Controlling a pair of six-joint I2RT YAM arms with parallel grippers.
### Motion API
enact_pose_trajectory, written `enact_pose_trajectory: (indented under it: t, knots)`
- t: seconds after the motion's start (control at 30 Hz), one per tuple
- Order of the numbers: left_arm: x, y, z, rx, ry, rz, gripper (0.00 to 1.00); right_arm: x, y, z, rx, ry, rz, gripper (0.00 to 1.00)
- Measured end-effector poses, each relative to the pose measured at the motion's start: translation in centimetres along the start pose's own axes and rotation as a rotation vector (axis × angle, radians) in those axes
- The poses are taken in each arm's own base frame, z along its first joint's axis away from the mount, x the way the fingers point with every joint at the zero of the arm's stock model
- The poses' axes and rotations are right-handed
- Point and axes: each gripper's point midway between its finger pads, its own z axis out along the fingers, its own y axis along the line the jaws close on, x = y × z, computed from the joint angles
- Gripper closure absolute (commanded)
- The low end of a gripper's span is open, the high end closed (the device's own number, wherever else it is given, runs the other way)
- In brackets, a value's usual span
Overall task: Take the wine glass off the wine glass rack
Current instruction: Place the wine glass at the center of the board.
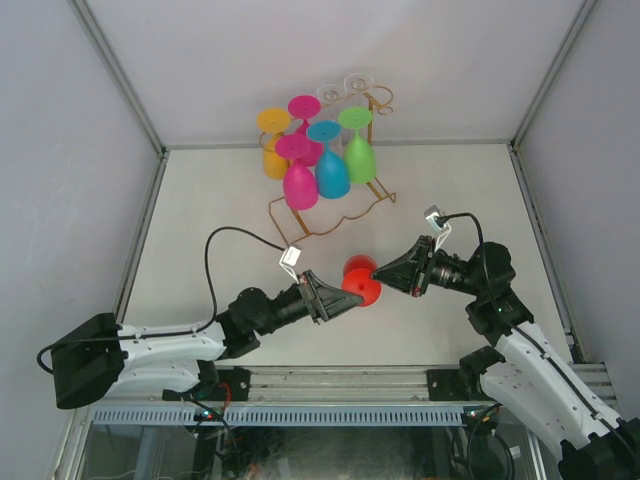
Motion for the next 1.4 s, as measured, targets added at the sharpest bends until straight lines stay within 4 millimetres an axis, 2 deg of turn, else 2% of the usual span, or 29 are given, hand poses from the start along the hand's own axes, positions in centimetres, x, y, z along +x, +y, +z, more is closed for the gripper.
enact_pose_trajectory:
  t: [0.13,0.33,0.43,0.6,0.73,0.83,1.03,1.17,1.4]
  knots:
    - [0.0,0.0,-0.1,0.001,0.000,0.017,1.00,0.4,0.2,-0.2,0.004,0.026,0.000,0.77]
    - [-0.4,-0.4,-0.9,-0.007,0.001,0.088,1.00,-0.8,0.3,-0.7,0.090,0.026,0.006,0.48]
    - [-0.4,-0.4,-1.8,-0.018,0.019,0.183,1.00,-2.4,1.0,-1.3,0.163,0.003,-0.012,0.39]
    - [0.3,1.2,-4.4,-0.097,0.116,0.383,1.00,-3.1,0.9,-2.5,0.257,-0.036,-0.010,0.22]
    - [0.5,0.8,-6.6,-0.105,0.193,0.533,1.00,-3.9,-0.4,-4.3,0.405,-0.112,-0.016,0.16]
    - [0.0,0.1,-8.0,-0.088,0.206,0.634,1.00,-4.3,-1.1,-5.5,0.487,-0.156,-0.028,0.16]
    - [0.1,0.6,-10.2,-0.077,0.280,0.825,1.00,-4.1,-2.5,-6.8,0.592,-0.175,-0.024,0.16]
    - [1.5,2.1,-11.4,-0.055,0.424,0.963,1.00,-3.7,-2.8,-6.5,0.587,-0.143,-0.024,0.16]
    - [2.7,3.8,-12.9,-0.017,0.621,1.140,1.00,-2.0,-1.7,-3.9,0.425,-0.003,0.008,0.16]
